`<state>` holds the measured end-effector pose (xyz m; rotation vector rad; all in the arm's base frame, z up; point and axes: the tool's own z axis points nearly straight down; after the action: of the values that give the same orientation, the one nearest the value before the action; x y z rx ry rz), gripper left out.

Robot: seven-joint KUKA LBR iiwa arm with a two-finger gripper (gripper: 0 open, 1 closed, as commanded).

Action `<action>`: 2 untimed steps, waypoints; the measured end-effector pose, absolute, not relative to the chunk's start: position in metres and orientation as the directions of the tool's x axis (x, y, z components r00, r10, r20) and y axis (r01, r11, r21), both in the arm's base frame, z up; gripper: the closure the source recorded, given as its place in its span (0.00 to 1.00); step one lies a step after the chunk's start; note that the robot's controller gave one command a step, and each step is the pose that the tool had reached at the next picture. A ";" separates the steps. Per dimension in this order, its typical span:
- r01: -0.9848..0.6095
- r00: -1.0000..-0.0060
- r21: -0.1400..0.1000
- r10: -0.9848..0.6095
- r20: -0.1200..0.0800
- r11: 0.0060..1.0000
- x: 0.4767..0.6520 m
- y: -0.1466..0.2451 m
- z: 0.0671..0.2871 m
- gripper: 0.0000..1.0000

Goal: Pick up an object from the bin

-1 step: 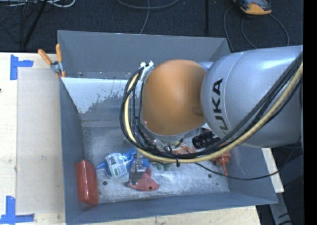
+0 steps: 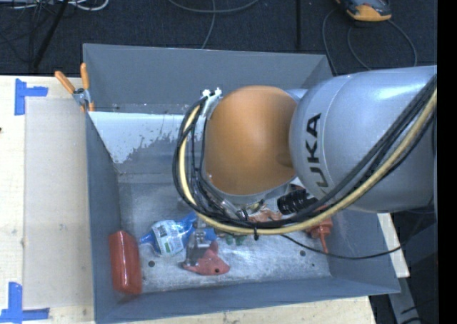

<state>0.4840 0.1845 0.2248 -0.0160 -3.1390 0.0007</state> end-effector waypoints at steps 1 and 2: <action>-0.097 -0.995 0.004 -0.097 -0.007 0.995 0.520 0.167 0.198 0.00; -0.224 -0.975 -0.001 -0.224 0.000 0.975 0.567 0.138 0.158 0.00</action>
Offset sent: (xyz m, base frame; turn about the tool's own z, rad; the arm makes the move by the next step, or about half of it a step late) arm 0.0818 -0.0448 -0.0648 -0.2381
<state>0.5672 0.1382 0.1576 0.3540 -3.1215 0.0019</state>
